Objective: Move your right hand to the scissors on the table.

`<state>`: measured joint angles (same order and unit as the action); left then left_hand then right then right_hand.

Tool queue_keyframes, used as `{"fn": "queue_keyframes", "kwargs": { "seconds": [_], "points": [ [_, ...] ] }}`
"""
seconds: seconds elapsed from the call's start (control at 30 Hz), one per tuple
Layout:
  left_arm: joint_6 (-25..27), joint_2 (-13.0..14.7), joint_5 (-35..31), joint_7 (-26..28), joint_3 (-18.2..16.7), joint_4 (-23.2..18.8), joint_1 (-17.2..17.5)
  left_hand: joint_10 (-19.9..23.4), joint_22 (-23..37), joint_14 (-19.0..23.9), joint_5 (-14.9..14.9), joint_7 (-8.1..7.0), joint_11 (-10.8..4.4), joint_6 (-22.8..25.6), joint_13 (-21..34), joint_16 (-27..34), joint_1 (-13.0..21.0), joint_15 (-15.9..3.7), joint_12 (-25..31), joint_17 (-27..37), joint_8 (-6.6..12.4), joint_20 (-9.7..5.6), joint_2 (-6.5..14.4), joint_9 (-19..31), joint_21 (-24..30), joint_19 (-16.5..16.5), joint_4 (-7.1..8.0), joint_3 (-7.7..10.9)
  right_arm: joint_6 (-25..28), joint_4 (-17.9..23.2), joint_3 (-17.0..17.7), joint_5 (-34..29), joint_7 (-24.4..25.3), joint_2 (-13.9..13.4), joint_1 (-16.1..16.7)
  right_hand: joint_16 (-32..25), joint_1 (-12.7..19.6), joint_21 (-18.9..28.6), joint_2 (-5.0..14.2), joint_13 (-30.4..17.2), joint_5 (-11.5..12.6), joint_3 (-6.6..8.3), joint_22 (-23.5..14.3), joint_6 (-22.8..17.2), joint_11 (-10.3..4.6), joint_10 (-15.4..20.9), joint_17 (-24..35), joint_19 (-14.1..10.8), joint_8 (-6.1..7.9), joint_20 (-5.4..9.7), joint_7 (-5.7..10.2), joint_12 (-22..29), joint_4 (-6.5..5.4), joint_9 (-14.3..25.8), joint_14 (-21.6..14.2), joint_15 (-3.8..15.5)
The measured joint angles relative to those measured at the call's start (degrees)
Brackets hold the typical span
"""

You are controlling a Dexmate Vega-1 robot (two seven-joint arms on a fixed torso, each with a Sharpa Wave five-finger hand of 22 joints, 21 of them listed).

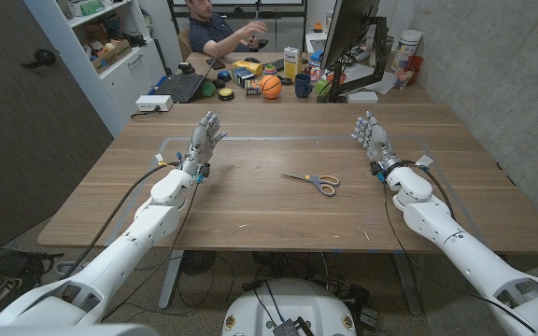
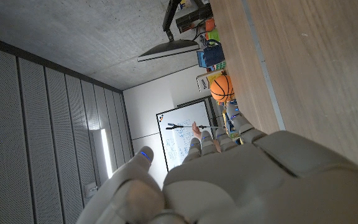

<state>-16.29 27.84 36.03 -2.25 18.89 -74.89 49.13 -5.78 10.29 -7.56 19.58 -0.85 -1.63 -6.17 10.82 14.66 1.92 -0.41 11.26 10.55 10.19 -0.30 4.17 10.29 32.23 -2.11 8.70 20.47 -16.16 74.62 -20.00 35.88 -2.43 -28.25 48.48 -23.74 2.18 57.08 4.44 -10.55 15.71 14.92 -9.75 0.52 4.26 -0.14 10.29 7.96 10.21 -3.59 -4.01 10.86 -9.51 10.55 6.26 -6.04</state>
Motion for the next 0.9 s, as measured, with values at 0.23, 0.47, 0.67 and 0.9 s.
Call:
{"fn": "queue_keyframes", "kwargs": {
  "seconds": [0.23,0.47,0.67,0.9],
  "points": [
    [1.59,-2.55,-3.07,-1.84,-3.48,-0.36,0.96,0.0,0.0,0.0,0.0,0.0,0.0,0.01,0.0,0.0,0.0,0.0,0.0,0.0,0.0,0.0,0.0,0.0,0.0,0.0,0.0,0.0,0.77,0.56,2.65,-2.11,-1.18,1.99,0.83,0.0,0.05,1.04,0.05,-0.26,0.0,0.0,0.0,0.0,0.07,-0.08,-0.01,0.0,0.0,0.0,0.0,0.0,0.0,0.0,0.0,0.0],
    [2.84,-5.22,-5.65,-3.34,-6.96,-0.77,1.81,0.0,0.0,0.0,0.0,-0.19,0.0,-0.19,0.0,0.0,0.0,0.0,0.0,0.0,0.0,0.0,0.0,-0.01,0.0,0.0,0.0,0.0,0.74,0.84,4.5,-4.42,-2.29,3.57,1.38,0.0,0.05,0.75,0.04,-0.26,0.0,-0.01,0.01,0.64,0.22,-0.37,-0.01,0.41,0.0,-0.01,0.64,0.0,0.0,-0.01,0.11,-0.11],
    [3.71,-7.14,-7.43,-4.4,-9.35,-1.18,2.38,0.0,-0.01,0.01,0.0,-0.19,0.0,-0.19,-0.01,0.0,0.0,0.0,0.0,-0.01,0.0,0.0,0.0,-0.01,0.0,0.0,-0.01,-0.01,-0.81,0.89,6.42,-6.1,-3.18,5.6,1.9,0.04,0.05,0.33,0.04,-0.26,0.0,-0.01,0.01,1.25,0.06,-0.72,-0.01,0.61,0.0,-0.2,1.25,0.0,0.01,-0.01,0.42,-0.01],
    [4.25,-9.1,-8.59,-5.06,-11.6,-1.49,2.8,0.0,-0.01,0.01,0.0,-0.19,0.0,-0.19,-0.01,0.0,0.0,0.0,0.0,-0.01,0.0,0.0,0.0,-0.01,-0.15,0.01,-0.01,-0.01,-4.24,0.89,6.42,-8.27,-3.65,5.6,1.9,0.9,-0.25,-0.81,0.33,-0.26,0.0,-0.36,0.01,1.75,-0.77,-1.94,-0.01,1.64,0.0,-0.41,2.19,-0.35,-0.31,-0.01,1.74,0.1]
  ]
}}
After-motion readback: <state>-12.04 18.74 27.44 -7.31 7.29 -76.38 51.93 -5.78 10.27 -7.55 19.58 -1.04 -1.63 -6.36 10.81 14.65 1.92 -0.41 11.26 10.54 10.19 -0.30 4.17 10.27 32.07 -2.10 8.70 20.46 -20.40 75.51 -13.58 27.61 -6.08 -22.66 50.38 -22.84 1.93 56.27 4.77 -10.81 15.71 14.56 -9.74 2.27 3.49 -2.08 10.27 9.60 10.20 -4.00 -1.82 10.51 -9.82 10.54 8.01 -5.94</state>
